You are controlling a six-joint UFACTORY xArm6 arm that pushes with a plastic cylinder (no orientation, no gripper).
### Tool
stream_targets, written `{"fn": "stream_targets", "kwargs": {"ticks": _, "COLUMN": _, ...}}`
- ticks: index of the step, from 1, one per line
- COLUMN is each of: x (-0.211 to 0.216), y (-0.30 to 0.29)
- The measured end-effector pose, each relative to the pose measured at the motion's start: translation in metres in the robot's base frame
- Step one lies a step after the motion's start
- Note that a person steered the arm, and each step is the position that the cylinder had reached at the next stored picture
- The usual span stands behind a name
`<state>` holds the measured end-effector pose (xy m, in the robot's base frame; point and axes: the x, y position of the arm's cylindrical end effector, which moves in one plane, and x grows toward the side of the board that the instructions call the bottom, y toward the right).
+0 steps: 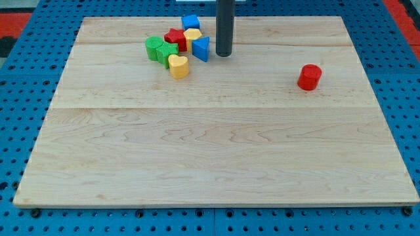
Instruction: Move the arm slightly towards the red circle
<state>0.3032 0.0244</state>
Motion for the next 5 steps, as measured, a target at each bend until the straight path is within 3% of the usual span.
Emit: {"fn": "stream_targets", "kwargs": {"ticks": 5, "x": 0.018, "y": 0.014}}
